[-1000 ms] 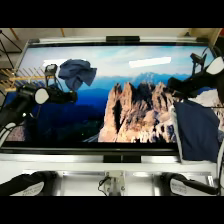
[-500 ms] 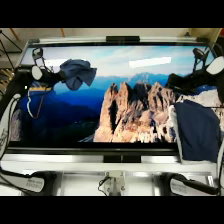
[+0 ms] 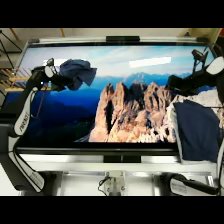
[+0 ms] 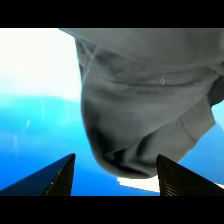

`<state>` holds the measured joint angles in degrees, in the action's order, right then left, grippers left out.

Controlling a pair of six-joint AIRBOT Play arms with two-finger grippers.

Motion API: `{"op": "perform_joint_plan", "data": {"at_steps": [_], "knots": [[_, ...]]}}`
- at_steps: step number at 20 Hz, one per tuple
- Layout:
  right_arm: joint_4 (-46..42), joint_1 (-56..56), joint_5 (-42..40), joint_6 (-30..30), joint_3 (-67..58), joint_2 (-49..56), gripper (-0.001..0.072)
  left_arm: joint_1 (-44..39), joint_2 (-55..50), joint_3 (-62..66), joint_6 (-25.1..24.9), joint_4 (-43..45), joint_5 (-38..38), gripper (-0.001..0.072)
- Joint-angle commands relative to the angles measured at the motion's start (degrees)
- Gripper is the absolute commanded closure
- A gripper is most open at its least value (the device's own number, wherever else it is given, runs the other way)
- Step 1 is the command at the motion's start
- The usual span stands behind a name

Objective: Fold the shirts.

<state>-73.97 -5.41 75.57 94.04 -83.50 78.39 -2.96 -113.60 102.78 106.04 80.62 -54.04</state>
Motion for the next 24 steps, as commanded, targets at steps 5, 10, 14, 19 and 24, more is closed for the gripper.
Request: {"op": "perform_joint_plan", "data": {"at_steps": [5, 10, 14, 19, 24], "knots": [[-0.1, 0.0, 1.6, -0.3, 0.0, 0.0, 0.0171, -0.8, -2.4, 0.9, 0.2, -3.6, 2.5, 0.0676], [-0.1, 0.0, 8.0, -6.4, 0.0, -0.2, 0.0173, -3.8, 8.2, 1.6, -10.2, -7.1, 3.4, 0.0678], [-1.5, 0.0, 9.2, -7.6, -0.1, -5.4, 0.0173, -11.8, 27.8, 3.0, -21.4, -7.1, 8.4, 0.0678], [-4.5, -0.1, 6.3, -9.0, -0.1, -19.5, 0.0173, -24.6, 48.8, 3.0, -19.0, -6.9, 17.8, 0.0678], [-6.3, -0.1, 9.5, -8.7, 0.0, -29.2, 0.0173, -28.2, 49.1, -0.2, -13.7, -7.0, 7.3, 0.0678]]}}
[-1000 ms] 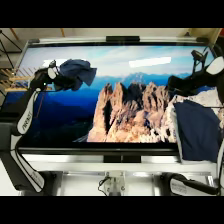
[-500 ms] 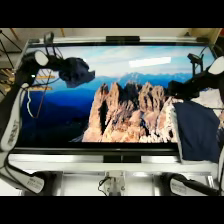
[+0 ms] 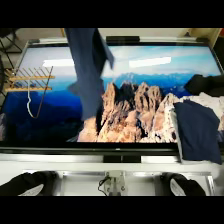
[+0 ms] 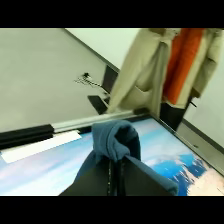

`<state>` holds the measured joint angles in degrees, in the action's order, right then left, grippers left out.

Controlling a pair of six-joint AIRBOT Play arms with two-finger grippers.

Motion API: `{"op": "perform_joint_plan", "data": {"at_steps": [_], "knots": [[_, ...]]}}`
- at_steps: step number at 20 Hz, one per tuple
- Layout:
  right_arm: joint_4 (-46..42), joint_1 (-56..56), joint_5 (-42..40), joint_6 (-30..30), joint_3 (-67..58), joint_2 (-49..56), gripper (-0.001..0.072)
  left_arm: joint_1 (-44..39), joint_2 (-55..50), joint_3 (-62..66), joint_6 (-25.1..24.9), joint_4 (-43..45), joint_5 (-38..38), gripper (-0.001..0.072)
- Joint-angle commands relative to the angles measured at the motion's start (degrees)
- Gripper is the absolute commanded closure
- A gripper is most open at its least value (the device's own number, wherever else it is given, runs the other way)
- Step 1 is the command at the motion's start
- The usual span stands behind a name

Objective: Fold the shirts.

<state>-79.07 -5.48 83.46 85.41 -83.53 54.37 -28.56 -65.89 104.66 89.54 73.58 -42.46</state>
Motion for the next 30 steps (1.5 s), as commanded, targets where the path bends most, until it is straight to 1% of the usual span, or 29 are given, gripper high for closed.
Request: {"op": "perform_joint_plan", "data": {"at_steps": [1, 3, 7, 9, 11, 13, 15, 17, 19, 21, 24, 28, 30], "knots": [[-1.2, 0.0, 2.8, -0.1, 0.0, -6.0, 0.0173, -3.3, 0.4, -4.6, 4.6, 0.0, -4.9, 0.0678], [-2.1, 0.0, 5.1, 0.4, 0.0, -6.3, 0.0173, -5.8, -2.7, -10.7, 7.3, -0.2, -4.5, 0.0678], [-3.1, 0.0, 6.5, 1.3, 1.3, -4.8, 0.0173, -13.8, -13.6, -20.9, 7.5, -2.1, -3.1, 0.0677], [-3.0, 0.0, 6.6, 2.1, 4.6, -3.3, 0.0173, -16.4, -18.5, -22.0, 7.4, -1.9, -4.4, 0.0678], [-1.0, 0.0, 5.9, 2.1, 10.2, -1.4, 0.0173, -16.1, -19.3, -21.9, 7.4, -0.5, -5.6, 0.0678], [3.4, 0.0, 1.6, 2.0, 17.5, 0.9, 0.0173, -14.0, -17.6, -21.2, 7.4, 3.7, -9.7, 0.0678], [8.7, 0.0, -6.0, 2.0, 24.0, 4.7, 0.0173, -11.1, -14.1, -20.8, 7.4, 8.4, -17.3, 0.0678], [14.5, 0.0, -13.1, 2.0, 26.9, 10.8, 0.0173, -8.8, -8.9, -20.8, 7.5, 15.8, -26.5, 0.0678], [21.8, 0.0, -19.1, 1.9, 26.9, 18.1, 0.0173, -7.7, -3.6, -20.8, 9.0, 21.6, -32.4, 0.0678], [28.5, 1.4, -25.1, 1.1, 26.9, 24.7, 0.0173, -7.5, 0.2, -20.8, 10.3, 21.4, -33.7, 0.0678], [33.1, 6.5, -31.3, 0.8, 26.8, 32.4, 0.0173, -7.9, 1.9, -20.8, 14.4, 20.2, -33.7, 0.0678], [38.0, 10.5, -38.6, 0.9, 26.7, 36.6, 0.0173, -8.4, 1.1, -20.9, 14.7, 20.1, -33.6, 0.0678], [39.2, 10.4, -40.4, 0.9, 26.7, 37.1, 0.0173, -8.4, 1.1, -20.9, 14.7, 20.1, -33.6, 0.0678]]}}
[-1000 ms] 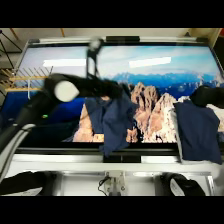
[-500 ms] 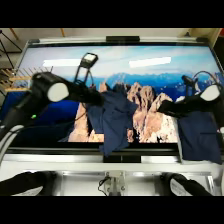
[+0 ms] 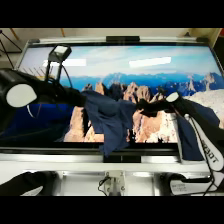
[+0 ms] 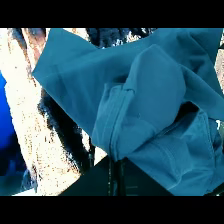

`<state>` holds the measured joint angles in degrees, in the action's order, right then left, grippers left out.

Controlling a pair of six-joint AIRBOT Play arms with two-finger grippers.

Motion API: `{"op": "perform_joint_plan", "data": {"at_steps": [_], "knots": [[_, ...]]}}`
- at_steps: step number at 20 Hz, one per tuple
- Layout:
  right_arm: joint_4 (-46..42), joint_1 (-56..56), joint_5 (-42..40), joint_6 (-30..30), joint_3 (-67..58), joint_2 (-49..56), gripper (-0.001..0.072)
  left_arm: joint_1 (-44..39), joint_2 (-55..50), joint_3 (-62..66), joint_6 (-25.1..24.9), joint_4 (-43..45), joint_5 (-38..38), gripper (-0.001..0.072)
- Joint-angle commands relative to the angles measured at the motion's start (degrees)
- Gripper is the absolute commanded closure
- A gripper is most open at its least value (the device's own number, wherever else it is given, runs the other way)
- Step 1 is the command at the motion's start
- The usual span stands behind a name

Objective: Fold the shirts.

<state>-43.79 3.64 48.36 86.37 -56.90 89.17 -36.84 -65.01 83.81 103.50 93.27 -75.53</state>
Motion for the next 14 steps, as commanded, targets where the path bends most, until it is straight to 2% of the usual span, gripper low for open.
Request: {"op": "perform_joint_plan", "data": {"at_steps": [1, 6, 7, 8, 9, 10, 12, 14], "knots": [[3.9, 1.3, -6.0, 0.2, 0.1, 2.5, 0.0173, -0.1, 0.2, 0.0, 0.8, 0.4, -0.5, 0.0678], [8.2, 2.6, -7.5, 0.2, 0.1, 4.6, 0.0176, -0.1, 0.2, 0.0, 0.8, 0.4, 0.9, 0.0678], [9.3, 2.7, -7.8, 0.1, 0.1, 5.1, 0.0282, -0.1, 0.2, 0.0, 0.8, 0.3, 0.9, 0.0678], [10.2, 2.7, -7.8, 0.2, 0.1, 5.5, 0.0461, -0.1, 0.2, 0.0, 0.8, 0.4, 0.9, 0.0678], [10.8, 2.7, -8.1, 0.2, 0.1, 5.7, 0.0511, -0.1, 0.2, 0.0, 0.8, 0.4, 0.9, 0.0678], [10.8, 2.7, -8.2, 0.2, 0.0, 5.7, 0.0634, -0.1, 0.2, 0.0, 0.7, 0.5, 0.9, 0.0678], [10.6, 1.7, -7.7, -2.2, 0.0, 4.5, 0.0638, -0.1, 0.2, 0.0, 0.7, 2.1, 0.9, 0.0678], [7.5, -0.5, -5.8, -8.2, -1.2, 0.4, 0.0638, 0.2, 0.8, 0.6, 0.7, 6.5, 1.0, 0.0678]]}}
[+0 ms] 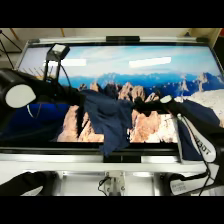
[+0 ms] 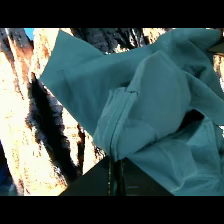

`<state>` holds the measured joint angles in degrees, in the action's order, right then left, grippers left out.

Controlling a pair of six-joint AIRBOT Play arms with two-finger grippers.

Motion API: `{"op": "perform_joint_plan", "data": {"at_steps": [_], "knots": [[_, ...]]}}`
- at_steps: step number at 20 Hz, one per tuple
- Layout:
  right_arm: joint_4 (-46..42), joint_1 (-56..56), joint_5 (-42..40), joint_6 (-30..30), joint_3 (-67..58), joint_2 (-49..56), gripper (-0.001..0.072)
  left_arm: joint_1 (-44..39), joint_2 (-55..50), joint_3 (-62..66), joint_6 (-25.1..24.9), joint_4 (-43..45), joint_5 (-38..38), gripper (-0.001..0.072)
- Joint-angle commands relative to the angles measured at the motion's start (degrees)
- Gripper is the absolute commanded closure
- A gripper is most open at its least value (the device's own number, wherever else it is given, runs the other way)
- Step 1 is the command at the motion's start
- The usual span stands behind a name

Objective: Fold the shirts.

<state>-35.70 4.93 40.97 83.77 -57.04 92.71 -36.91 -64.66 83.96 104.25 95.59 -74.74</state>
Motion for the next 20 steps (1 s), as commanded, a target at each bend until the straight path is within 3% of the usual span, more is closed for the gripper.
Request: {"op": "perform_joint_plan", "data": {"at_steps": [1, 5, 9, 12, 15, 17, 20], "knots": [[-4.0, -3.4, 3.7, -6.8, -2.8, -6.0, 0.0638, 1.0, 0.8, 2.0, 0.0, 6.5, 0.2, 0.0678], [-19.0, -10.7, 11.6, -10.1, -16.4, -22.7, 0.0638, 7.2, 2.8, 19.6, 0.0, 8.6, 1.1, 0.0678], [-27.3, -15.7, 9.4, -10.2, -28.4, -42.8, 0.0638, 11.7, 7.4, 36.9, 0.0, 8.6, 7.3, 0.0678], [-29.1, -16.2, 6.8, -10.1, -32.1, -54.2, 0.0638, 11.5, 14.8, 34.8, 0.0, 5.7, 13.6, 0.0678], [-30.5, -16.2, 2.7, -9.8, -33.2, -61.5, 0.0638, 11.5, 19.5, 31.2, -0.2, 1.7, 13.6, 0.0678], [-35.2, -16.2, 2.5, -7.6, -33.2, -64.1, 0.0637, 11.5, 21.0, 30.2, -2.9, 3.1, 13.6, 0.0678], [-41.9, -16.2, 5.0, -6.1, -33.2, -64.2, 0.0638, 11.5, 21.0, 30.1, -3.3, 7.2, 12.8, 0.0678]]}}
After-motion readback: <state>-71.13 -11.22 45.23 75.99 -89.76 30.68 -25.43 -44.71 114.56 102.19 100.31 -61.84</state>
